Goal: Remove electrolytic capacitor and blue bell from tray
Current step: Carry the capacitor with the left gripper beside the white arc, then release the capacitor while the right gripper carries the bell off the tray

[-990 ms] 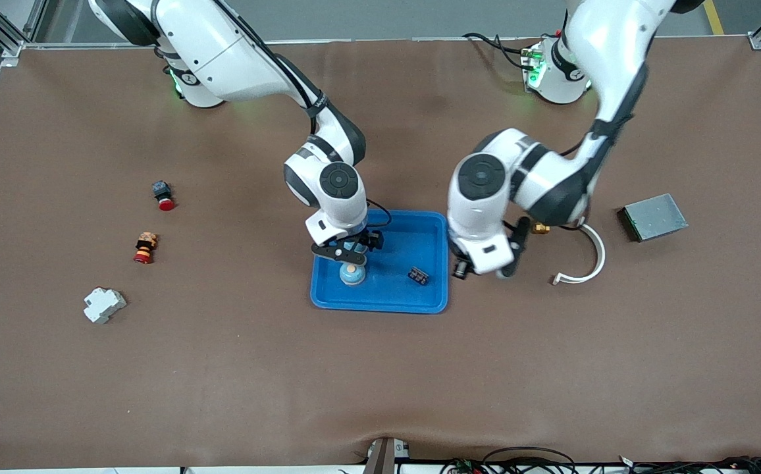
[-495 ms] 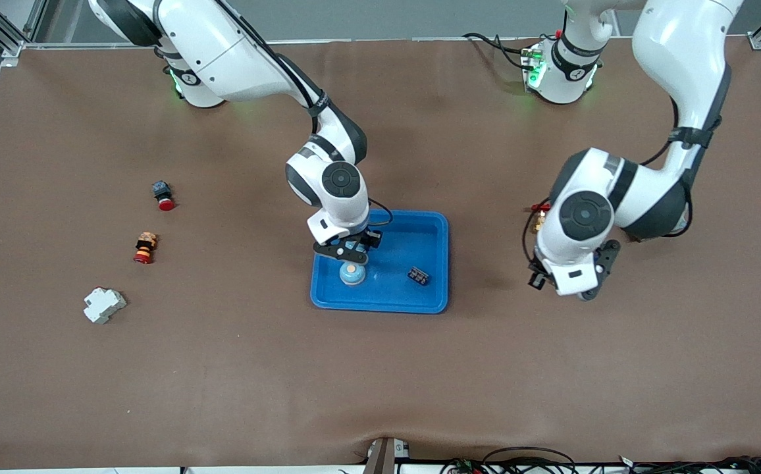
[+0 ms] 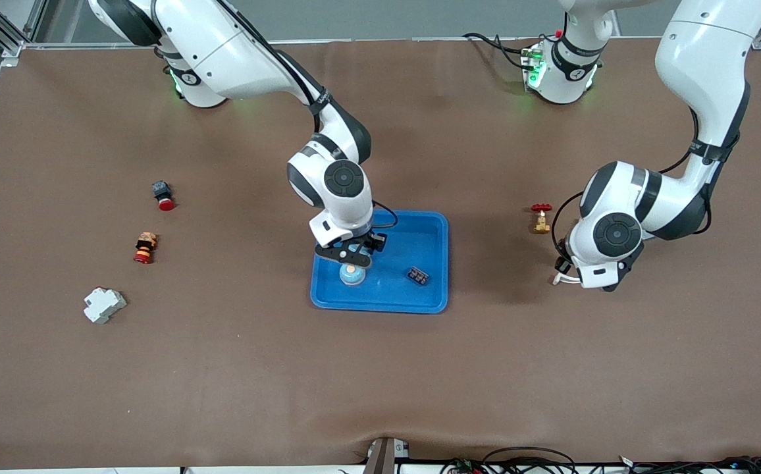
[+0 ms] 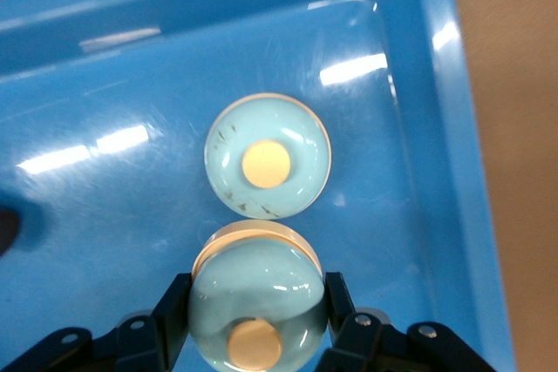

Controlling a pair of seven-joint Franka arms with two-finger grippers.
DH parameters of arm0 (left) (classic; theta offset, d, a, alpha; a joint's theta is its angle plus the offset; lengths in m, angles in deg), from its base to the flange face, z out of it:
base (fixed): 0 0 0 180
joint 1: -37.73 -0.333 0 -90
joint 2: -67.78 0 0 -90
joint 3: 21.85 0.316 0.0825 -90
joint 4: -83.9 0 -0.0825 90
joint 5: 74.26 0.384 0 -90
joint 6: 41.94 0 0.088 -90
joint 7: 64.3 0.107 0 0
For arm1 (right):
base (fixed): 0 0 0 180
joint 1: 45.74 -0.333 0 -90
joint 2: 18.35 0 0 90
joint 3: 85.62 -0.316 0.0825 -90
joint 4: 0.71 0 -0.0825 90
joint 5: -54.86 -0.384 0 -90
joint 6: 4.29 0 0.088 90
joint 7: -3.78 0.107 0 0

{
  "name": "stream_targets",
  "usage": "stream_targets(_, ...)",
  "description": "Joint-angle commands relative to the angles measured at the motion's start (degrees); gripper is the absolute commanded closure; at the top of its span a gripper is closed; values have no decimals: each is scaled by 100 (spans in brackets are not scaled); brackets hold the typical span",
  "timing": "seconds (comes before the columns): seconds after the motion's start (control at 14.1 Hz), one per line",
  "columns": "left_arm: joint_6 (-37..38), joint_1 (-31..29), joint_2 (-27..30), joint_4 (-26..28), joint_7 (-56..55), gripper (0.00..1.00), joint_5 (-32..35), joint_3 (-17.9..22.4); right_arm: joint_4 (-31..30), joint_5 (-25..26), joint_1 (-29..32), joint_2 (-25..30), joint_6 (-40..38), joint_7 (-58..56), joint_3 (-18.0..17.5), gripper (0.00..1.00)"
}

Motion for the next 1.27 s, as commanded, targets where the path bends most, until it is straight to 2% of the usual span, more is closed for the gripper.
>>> stream_targets(0.0,-339,-166,10,353,69,100,151,-75,527,-35,24,-8,-722,-35,-7,100)
stream_targets(0.14,-471,-253,-113,415,60,100,466,-74,510,-44,173,62,-890,-569,-7,100)
stream_targets(0.28,-515,-333,-157,389,42,100,485,-83,457,-62,392,299,-1249,-1149,-7,100)
stream_targets(0.35,-515,-324,-235,328,33,88,476,-92,379,-70,567,448,-1434,-1483,-7,100)
stream_targets(0.42,-542,-350,-288,310,42,47,485,-92,221,-70,726,649,-1444,-1782,-16,100)
stream_targets(0.5,-594,-324,-297,301,16,0,467,-92,2,-79,884,869,-1453,-2098,-16,100)
stream_targets(0.78,-524,-271,-105,30,-142,0,213,-302,-1069,-210,1464,1748,-1366,-3101,-33,100)
stream_targets(0.99,-139,-131,-139,-856,-580,0,-462,-645,-2132,-229,1921,2355,-718,-3769,-33,100)
stream_targets(1.2,-32,526,-315,-1622,-1344,0,-702,-672,-2837,-229,2396,2654,-137,-4508,-33,100)
